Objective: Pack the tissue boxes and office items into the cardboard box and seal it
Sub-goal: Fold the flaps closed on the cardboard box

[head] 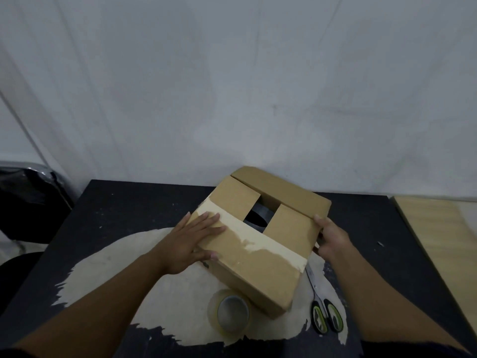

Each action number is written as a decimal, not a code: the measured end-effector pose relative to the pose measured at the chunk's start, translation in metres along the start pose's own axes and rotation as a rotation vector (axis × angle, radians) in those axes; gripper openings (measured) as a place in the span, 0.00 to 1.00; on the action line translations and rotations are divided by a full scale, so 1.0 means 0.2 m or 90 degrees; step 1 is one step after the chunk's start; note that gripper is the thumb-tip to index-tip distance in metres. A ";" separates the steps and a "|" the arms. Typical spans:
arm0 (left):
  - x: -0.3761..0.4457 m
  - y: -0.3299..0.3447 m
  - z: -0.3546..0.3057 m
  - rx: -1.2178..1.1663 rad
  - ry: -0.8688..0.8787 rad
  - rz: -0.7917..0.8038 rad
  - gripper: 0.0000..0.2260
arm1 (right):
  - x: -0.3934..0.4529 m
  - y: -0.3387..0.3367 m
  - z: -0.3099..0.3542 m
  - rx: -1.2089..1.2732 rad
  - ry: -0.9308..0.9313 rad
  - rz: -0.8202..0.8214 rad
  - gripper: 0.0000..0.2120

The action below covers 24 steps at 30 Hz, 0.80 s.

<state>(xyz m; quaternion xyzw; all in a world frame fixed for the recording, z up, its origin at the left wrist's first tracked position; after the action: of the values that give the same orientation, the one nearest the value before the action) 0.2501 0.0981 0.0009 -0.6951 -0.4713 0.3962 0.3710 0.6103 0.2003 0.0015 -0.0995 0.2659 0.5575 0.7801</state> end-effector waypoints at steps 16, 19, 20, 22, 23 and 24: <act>-0.01 0.00 0.00 -0.005 0.021 -0.021 0.29 | -0.27 -0.03 -0.08 -0.217 -0.309 0.141 0.27; -0.02 -0.01 0.00 -0.053 0.004 -0.026 0.30 | -0.35 -0.06 -0.11 -0.426 -0.298 0.220 0.47; -0.02 -0.02 0.00 -0.070 -0.010 -0.033 0.31 | -0.38 -0.05 -0.11 -0.476 -0.292 0.228 0.46; -0.02 -0.04 -0.02 -0.084 -0.041 -0.061 0.34 | -0.41 -0.04 -0.14 -0.500 -0.302 0.213 0.35; -0.02 -0.06 -0.05 -0.070 -0.049 -0.081 0.37 | -0.40 -0.02 -0.15 -0.522 -0.322 0.191 0.30; -0.01 -0.07 -0.08 -0.045 -0.048 -0.097 0.39 | -0.40 0.00 -0.17 -0.555 -0.340 0.168 0.28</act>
<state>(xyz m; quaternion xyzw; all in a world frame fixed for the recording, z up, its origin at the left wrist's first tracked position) 0.2594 0.0971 0.0209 -0.6548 -0.5501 0.3758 0.3570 0.5815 0.1188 0.0155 -0.2349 -0.1883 0.7159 0.6300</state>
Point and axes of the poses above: each hand's wrist, its own x-axis towards the middle knuckle, its own y-axis out of the palm, z = x × y, the point moved 3 cm from there along x, towards the middle knuckle, and after that the axes turned 10 degrees about -y, right-handed, at the moved point
